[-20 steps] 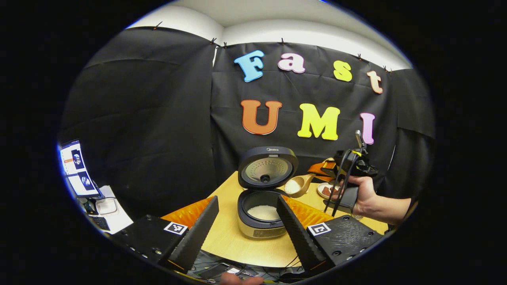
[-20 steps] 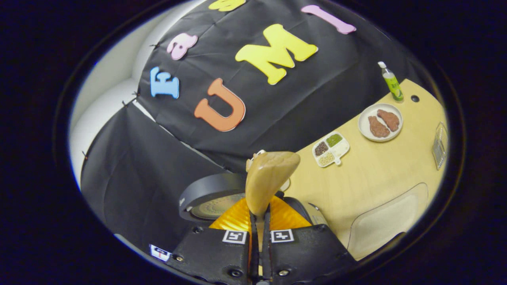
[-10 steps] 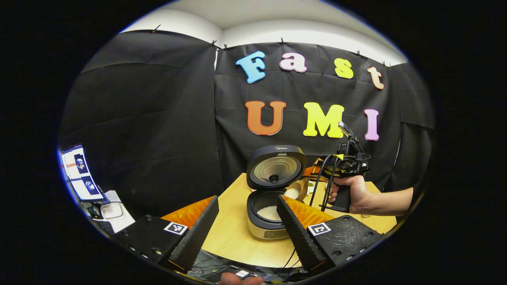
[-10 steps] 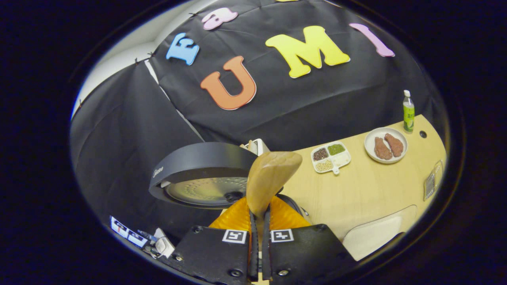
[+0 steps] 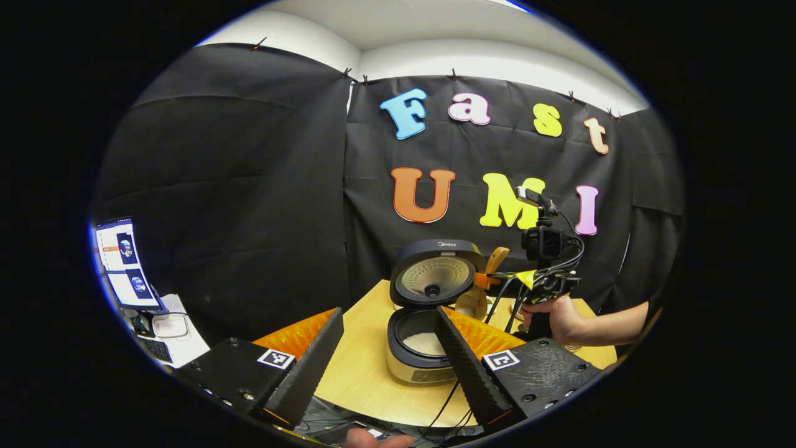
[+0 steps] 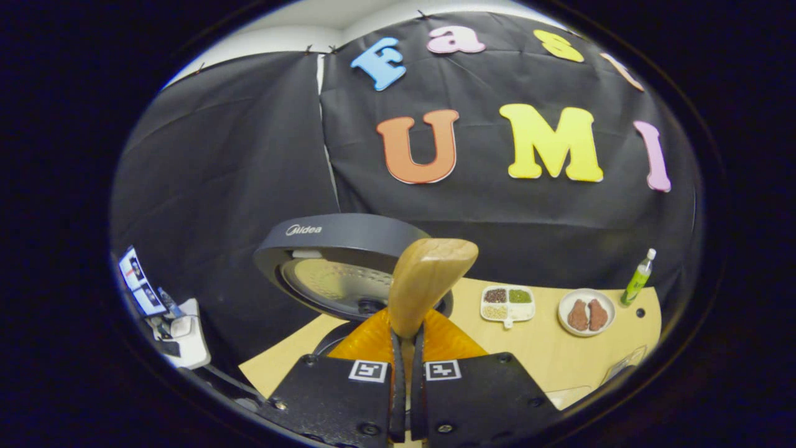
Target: Close the left gripper, press the button to open the rice cooker; take a wooden spoon from the chopstick holder with the right hand, scoop a spoonful of rice and pour it into the rice cooker, then put the wooden spoon back into the chopstick holder.
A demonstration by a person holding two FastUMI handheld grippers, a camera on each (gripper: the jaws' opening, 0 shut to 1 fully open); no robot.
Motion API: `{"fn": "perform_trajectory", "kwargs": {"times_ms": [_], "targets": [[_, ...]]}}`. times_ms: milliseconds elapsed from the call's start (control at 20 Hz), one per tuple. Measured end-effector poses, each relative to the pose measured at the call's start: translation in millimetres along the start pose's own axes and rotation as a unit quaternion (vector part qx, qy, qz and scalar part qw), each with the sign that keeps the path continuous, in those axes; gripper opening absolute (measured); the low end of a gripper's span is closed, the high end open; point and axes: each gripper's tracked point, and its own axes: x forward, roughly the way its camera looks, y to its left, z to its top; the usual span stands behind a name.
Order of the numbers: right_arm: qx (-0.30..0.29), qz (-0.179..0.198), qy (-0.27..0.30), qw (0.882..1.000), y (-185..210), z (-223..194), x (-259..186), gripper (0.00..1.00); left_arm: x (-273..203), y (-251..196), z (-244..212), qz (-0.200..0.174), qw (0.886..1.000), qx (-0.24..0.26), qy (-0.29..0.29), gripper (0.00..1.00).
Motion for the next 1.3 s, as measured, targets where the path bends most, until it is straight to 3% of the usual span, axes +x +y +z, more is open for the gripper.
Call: {"fn": "perform_trajectory", "kwargs": {"times_ms": [300,500,650,900,1300], "targets": [[-0.101,0.004,-0.025,0.995,9,15,-8,0.09,0,-5,-1,-0.004,1.000,-0.011,-0.005,0.95],[-0.199,0.014,-0.064,0.978,29,29,-19,0.09,-3,-8,3,-0.009,1.000,-0.020,-0.015,0.95],[-0.240,0.024,-0.082,0.967,39,29,-24,0.08,-4,-8,5,-0.009,1.000,-0.019,-0.020,0.95],[-0.218,0.033,-0.083,0.972,42,27,-28,0.09,-7,-8,5,-0.004,0.999,-0.024,-0.022,0.95],[-0.105,0.029,-0.073,0.991,9,50,-57,0.09,-11,-26,6,-0.017,0.999,-0.027,-0.023,0.95]]}}
